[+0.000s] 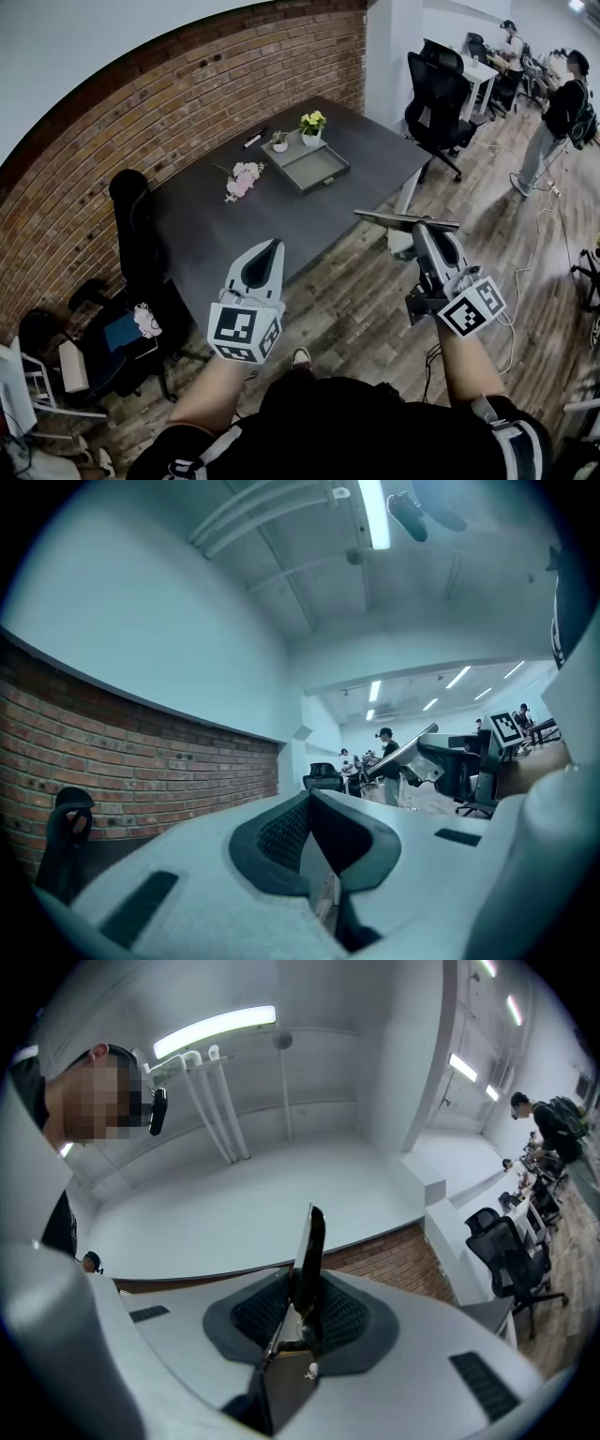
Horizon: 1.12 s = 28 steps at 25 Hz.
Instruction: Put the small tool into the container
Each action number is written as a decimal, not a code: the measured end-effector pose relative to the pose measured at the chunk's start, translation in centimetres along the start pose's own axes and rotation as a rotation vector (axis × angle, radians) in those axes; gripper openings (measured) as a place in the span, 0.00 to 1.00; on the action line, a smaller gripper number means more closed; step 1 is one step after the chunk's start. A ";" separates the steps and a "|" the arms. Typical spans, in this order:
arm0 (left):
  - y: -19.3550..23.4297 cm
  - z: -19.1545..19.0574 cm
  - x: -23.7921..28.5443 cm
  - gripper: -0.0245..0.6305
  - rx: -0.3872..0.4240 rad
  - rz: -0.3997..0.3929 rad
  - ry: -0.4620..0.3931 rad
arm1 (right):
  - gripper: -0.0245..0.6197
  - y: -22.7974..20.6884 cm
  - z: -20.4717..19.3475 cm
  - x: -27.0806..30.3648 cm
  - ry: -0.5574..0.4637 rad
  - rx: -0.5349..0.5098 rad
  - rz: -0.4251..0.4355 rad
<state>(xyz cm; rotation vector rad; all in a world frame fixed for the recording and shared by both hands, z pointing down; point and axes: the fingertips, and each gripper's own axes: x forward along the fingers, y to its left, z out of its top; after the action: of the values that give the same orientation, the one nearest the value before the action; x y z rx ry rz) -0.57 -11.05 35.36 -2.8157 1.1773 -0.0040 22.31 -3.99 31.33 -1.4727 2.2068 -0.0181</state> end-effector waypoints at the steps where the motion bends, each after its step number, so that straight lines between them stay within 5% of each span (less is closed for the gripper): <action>1: 0.4 -0.1 0.1 0.05 -0.002 0.001 0.000 | 0.17 0.1 -0.1 0.3 0.000 -0.003 0.004; 28: 8.3 -2.6 12.1 0.05 -0.045 -0.089 0.012 | 0.17 -6.0 -4.2 11.0 0.016 0.002 -0.063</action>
<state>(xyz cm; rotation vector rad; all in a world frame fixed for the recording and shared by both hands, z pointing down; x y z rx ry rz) 1.94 -25.65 36.90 -2.9088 1.0669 -0.0001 22.54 -17.14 32.42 -1.5449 2.1718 -0.0534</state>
